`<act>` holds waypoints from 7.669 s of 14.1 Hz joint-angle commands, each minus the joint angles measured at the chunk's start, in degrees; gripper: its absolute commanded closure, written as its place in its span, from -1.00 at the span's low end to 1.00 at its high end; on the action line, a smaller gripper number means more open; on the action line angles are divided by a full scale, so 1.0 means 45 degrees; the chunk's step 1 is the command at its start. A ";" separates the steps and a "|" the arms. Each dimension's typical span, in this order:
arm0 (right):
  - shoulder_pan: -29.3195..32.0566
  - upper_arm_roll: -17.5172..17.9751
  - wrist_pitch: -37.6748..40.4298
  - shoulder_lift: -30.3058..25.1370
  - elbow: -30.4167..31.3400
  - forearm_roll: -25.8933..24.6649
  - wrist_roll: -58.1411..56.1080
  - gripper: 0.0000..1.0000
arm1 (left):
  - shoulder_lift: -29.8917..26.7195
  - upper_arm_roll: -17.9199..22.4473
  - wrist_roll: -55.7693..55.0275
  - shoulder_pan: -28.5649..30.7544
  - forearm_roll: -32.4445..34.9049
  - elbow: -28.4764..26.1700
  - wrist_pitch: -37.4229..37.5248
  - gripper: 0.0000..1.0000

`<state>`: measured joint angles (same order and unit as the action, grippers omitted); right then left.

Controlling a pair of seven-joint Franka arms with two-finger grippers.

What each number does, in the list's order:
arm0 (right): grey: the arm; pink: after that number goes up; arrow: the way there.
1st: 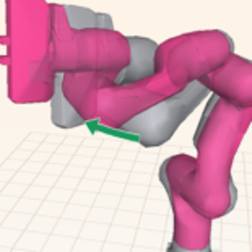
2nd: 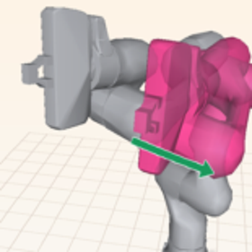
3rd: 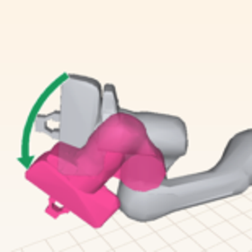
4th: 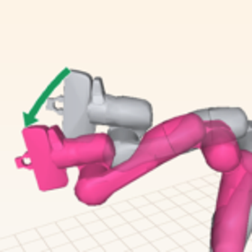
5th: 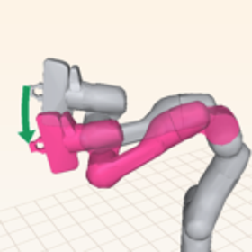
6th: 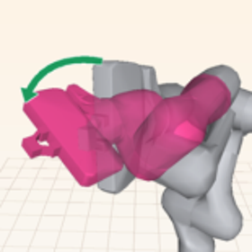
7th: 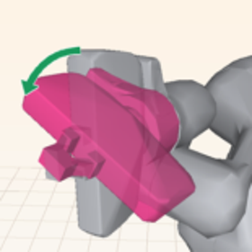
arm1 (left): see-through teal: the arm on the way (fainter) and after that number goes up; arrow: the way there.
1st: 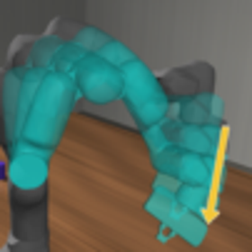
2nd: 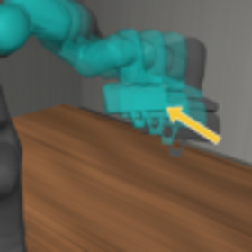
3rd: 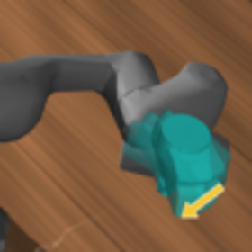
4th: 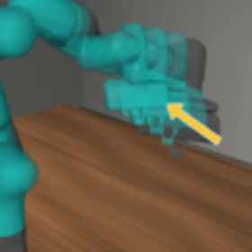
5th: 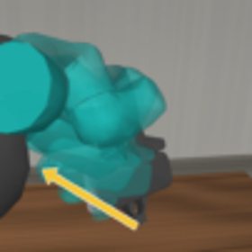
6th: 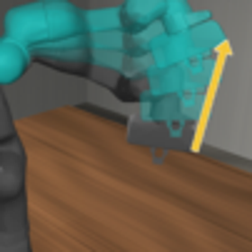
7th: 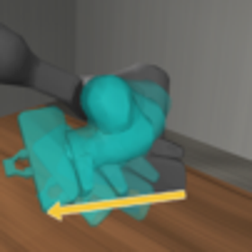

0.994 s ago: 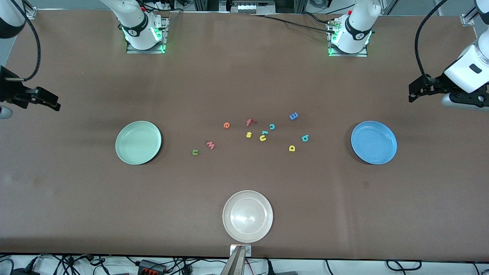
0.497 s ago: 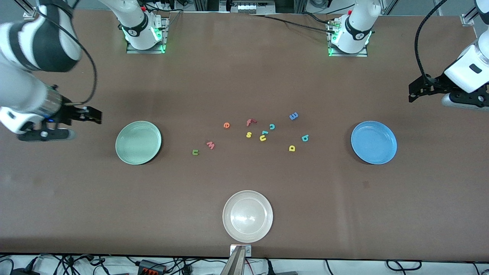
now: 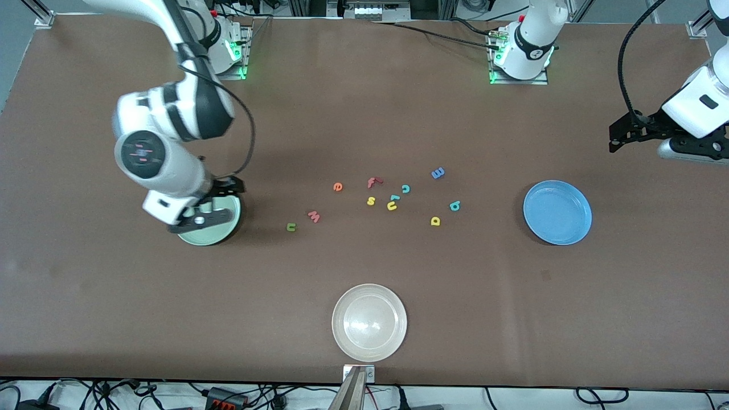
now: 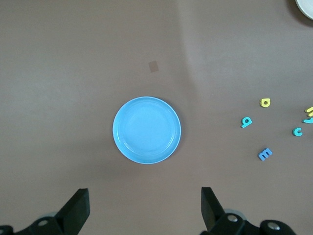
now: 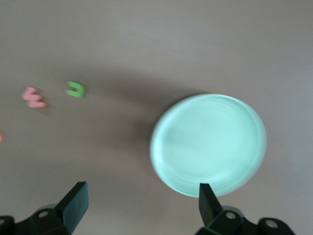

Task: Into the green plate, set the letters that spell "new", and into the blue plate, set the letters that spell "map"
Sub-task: 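Move the right gripper toward the green letter beside the green plate, then lower the right gripper and grasp the green letter, then lift the green letter with the right gripper while the left gripper grasps yellow, then place the green letter on the green plate while the left gripper places yellow, then reach the right gripper to the orange letter while the left gripper reaches teal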

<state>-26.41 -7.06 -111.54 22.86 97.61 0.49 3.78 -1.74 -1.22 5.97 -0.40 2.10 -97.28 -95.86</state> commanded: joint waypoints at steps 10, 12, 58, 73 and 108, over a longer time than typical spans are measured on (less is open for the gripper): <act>-0.1785 -0.0131 -0.4975 0.3706 -0.0557 0.1708 0.0313 -0.69 | 0.0073 -0.0022 0.0196 0.0010 -0.0135 0.0269 0.0209 -1.00; -0.1826 -0.0131 -0.5115 0.4000 -0.0675 0.1669 0.0313 -0.63 | 0.0093 -0.0003 0.0176 0.0010 -0.0135 0.0289 0.0209 -1.00; 0.0284 -0.2317 -0.2181 0.1502 0.2034 0.1630 -0.2360 0.80 | 0.9351 -0.0354 -0.7228 -0.5694 -0.0721 -0.0395 -0.8970 0.29; -0.2014 -0.2279 -0.3123 0.1127 0.1378 0.2155 -0.1374 -1.00 | 0.6949 -0.0139 -0.2480 -0.1417 0.0175 -0.0433 -0.3388 0.68; -0.6475 -0.1987 -0.3573 0.4724 -0.1105 0.4404 0.8438 0.00 | 0.8002 -0.3811 0.0919 -0.1142 0.1740 -0.3246 -0.9438 -1.00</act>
<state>-55.78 -15.85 -127.82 43.12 94.25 19.34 41.45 33.61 -18.11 9.47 -5.69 8.46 -111.36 -136.22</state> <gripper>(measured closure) 0.498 0.000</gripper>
